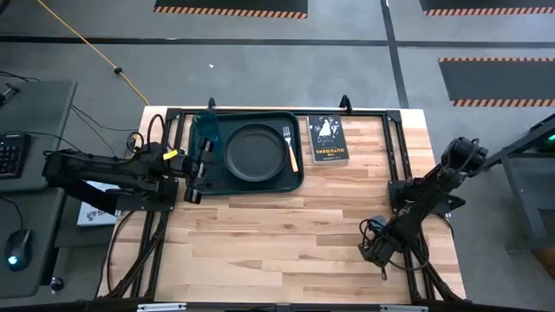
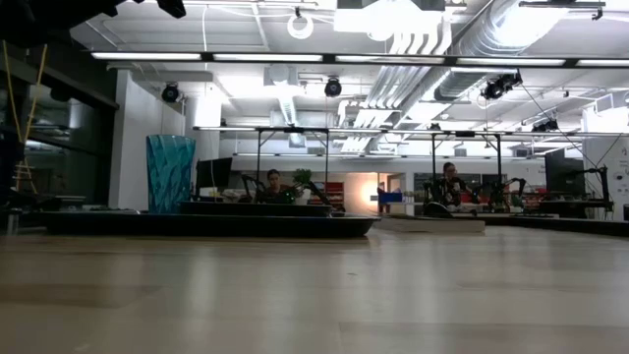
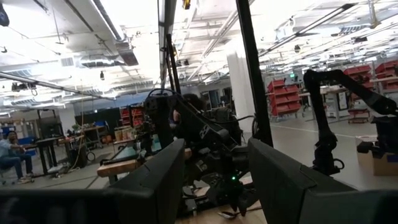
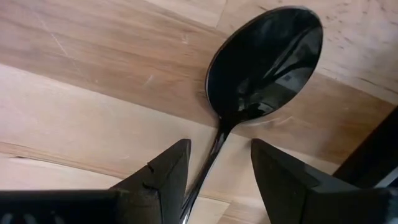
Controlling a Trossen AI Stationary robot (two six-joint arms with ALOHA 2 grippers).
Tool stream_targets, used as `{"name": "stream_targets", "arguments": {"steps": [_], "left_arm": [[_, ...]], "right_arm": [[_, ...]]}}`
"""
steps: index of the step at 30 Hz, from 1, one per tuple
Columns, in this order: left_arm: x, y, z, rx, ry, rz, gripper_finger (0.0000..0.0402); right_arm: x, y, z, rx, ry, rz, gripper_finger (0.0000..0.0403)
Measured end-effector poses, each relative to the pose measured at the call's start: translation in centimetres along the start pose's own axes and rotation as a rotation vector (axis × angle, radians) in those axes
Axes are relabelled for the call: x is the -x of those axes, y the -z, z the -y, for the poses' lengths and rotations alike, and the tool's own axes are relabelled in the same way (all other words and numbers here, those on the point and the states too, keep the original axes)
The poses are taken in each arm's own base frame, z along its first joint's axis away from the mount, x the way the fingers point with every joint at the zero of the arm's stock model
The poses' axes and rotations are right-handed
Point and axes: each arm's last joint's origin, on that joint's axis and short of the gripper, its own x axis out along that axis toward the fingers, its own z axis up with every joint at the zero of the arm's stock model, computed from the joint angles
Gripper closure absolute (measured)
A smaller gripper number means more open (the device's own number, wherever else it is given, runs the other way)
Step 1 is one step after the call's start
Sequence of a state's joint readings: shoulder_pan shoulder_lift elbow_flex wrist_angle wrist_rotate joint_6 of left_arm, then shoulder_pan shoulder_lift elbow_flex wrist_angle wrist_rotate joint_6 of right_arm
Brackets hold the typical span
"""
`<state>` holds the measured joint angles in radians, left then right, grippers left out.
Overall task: Pick and place plate/cup/fork/spoon on tray
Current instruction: Put the black spoon on the dark green tray
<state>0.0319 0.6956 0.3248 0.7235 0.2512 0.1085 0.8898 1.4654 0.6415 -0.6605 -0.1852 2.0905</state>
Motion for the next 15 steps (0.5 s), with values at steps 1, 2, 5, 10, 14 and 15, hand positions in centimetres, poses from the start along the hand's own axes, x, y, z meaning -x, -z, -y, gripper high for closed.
{"name": "stream_targets", "arguments": {"steps": [1,2,5,10,14,15], "left_arm": [[0.0,0.0,0.0,0.0,0.0,0.0,0.0236],[0.0,-0.01,0.0,0.0,0.0,0.0,0.0236],[0.0,-0.01,0.0,0.0,0.0,0.0,0.0236],[0.0,0.0,0.0,0.0,0.0,0.0,0.0236],[0.0,-0.03,0.0,0.0,0.0,0.003,0.0236],[0.0,-0.07,-0.01,-0.001,-0.001,0.007,0.0236]], "right_arm": [[-0.04,-0.01,0.0,-0.001,0.002,0.001,0.0233],[-0.05,-0.01,0.0,-0.004,0.003,0.002,0.0233],[-0.07,-0.05,0.05,-0.029,0.009,0.007,0.0236],[-0.09,-0.1,0.03,-0.029,0.002,0.021,0.0286],[-0.09,-0.16,-0.02,-0.026,-0.008,0.038,0.0372],[-0.07,-0.25,-0.04,-0.026,-0.01,0.045,0.0386]]}}
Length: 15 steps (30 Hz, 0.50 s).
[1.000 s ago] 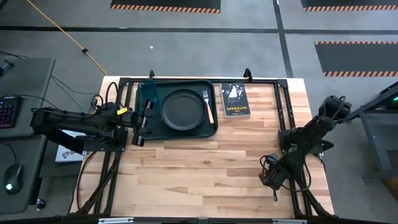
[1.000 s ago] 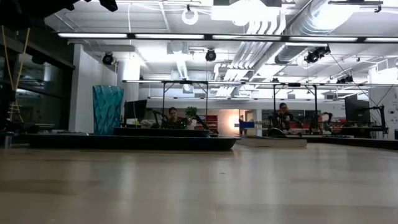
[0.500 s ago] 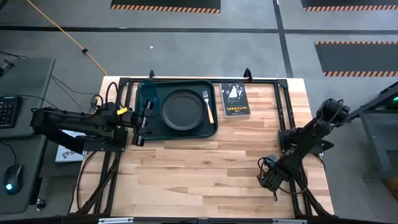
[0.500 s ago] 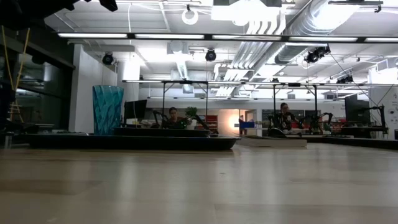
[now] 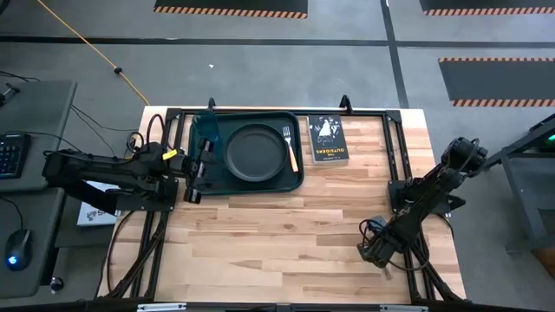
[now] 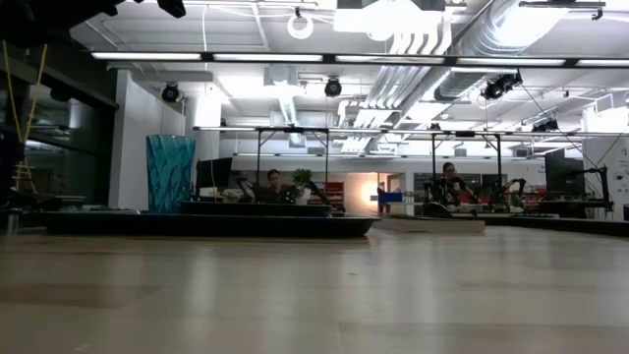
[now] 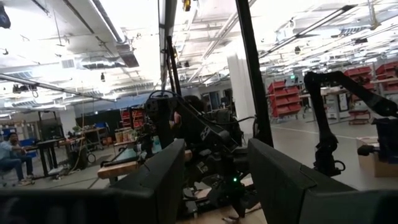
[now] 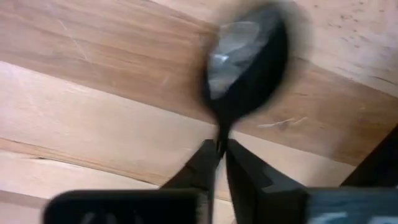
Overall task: Pick and place plate/cup/fork/spoon on tray
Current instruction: Put the black spoon on the dark green tray
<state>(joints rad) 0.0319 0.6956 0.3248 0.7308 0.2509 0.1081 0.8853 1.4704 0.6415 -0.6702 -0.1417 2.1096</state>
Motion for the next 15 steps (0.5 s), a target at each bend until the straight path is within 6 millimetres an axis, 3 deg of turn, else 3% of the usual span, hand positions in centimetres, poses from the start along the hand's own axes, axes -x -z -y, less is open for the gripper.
{"name": "stream_targets", "arguments": {"steps": [9,15], "left_arm": [[0.0,-0.2,0.0,-0.007,-0.003,0.023,0.0236],[0.0,-0.3,0.1,-0.007,0.031,0.035,0.0236]], "right_arm": [[0.9,-1.2,-1.1,0.103,-0.034,0.042,0.0397],[3.4,-2.3,-2.7,0.188,-0.176,0.19,0.04]]}}
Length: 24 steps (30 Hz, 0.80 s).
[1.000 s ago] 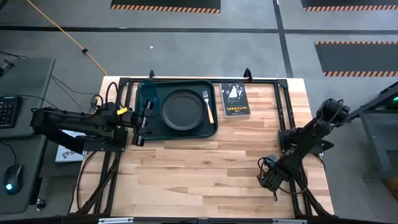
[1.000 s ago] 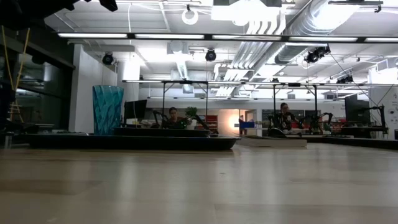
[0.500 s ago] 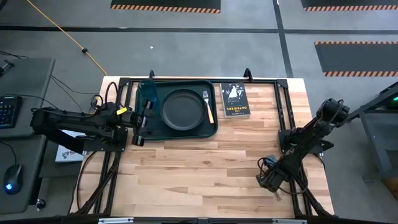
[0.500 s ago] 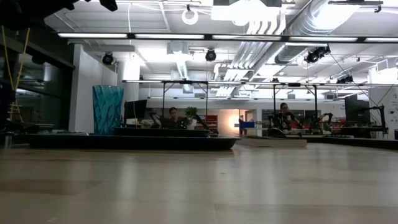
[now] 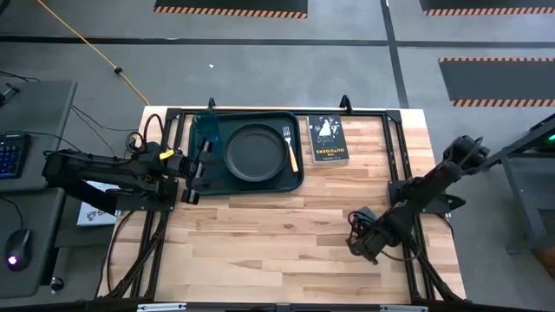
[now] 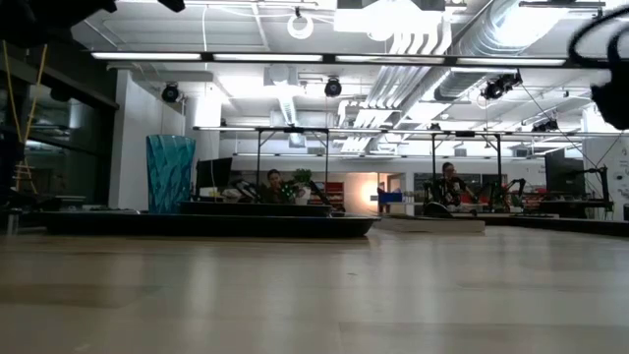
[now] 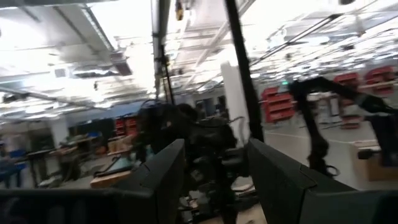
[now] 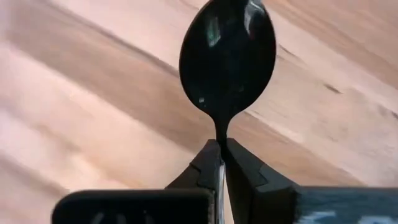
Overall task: Pick and place plate/cup/fork/spoon on tray
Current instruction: Put the black spoon on the dark green tray
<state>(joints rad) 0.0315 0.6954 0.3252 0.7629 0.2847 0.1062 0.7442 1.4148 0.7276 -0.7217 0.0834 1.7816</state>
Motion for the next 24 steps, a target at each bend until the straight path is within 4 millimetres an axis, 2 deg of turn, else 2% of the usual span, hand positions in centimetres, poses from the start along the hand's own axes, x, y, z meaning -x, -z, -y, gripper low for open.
{"name": "stream_targets", "arguments": {"steps": [3,7,15,21,24], "left_arm": [[0.0,0.0,0.1,0.0,0.039,0.003,0.0236],[0.0,0.0,0.2,0.003,0.049,0.006,0.0236],[-0.2,-1.0,1.2,0.022,0.123,0.104,0.0236],[-0.2,-1.5,2.0,0.022,0.194,0.155,0.0236],[-0.2,-1.5,2.1,0.007,0.201,0.162,0.0236]], "right_arm": [[1.1,-1.8,-1.1,0.039,-0.07,0.089,0.0401],[2.1,-5.3,-3.2,0.126,-0.186,0.207,0.0402],[2.7,-15.7,-8.5,0.381,-0.522,0.555,0.0402],[1.7,-23.5,-13.3,0.522,-0.571,0.673,0.0402],[1.1,-26.9,-15.9,0.576,-0.573,0.673,0.0403]]}}
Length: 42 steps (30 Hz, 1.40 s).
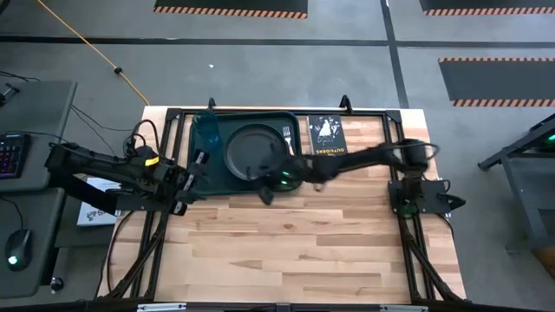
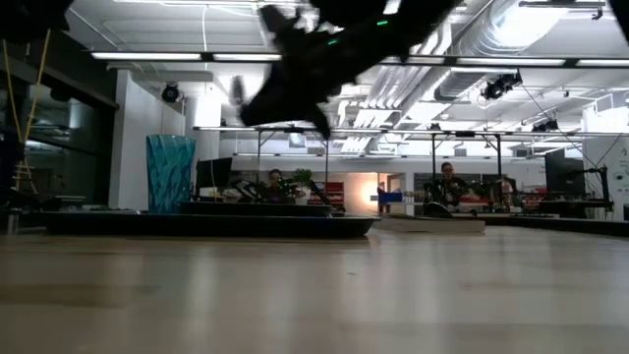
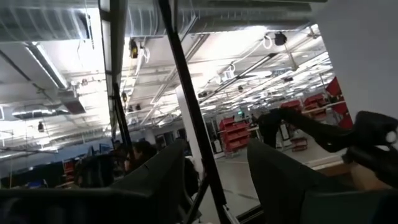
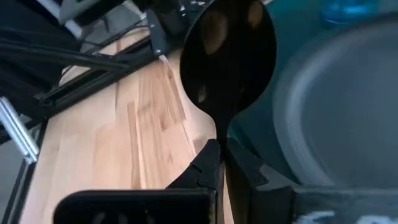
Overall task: Pick and place plate/cup/fork/spoon on tray
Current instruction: Put the black spoon on the dark green tray
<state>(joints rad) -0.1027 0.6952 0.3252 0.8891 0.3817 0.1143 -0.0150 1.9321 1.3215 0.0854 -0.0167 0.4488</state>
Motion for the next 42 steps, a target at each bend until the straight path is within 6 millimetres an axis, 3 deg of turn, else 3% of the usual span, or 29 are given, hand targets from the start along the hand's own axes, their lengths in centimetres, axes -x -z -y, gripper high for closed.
{"name": "stream_targets", "arguments": {"steps": [4,8,38,42], "left_arm": [[0.0,0.0,0.1,0.004,0.004,-0.002,0.0236],[0.0,0.2,0.1,0.015,0.004,-0.016,0.0236],[0.0,0.6,-0.1,-0.007,-0.062,-0.064,0.0236],[0.0,0.6,-0.1,-0.053,-0.063,-0.065,0.0236]], "right_arm": [[-3.4,-1.8,1.1,0.037,-0.016,-0.069,0.0403],[-4.6,-3.4,1.6,0.046,-0.029,-0.067,0.0403],[-4.5,-4.6,1.6,0.109,0.018,0.01,0.0403],[-4.5,-5.2,1.4,0.115,0.023,0.085,0.0403]]}}
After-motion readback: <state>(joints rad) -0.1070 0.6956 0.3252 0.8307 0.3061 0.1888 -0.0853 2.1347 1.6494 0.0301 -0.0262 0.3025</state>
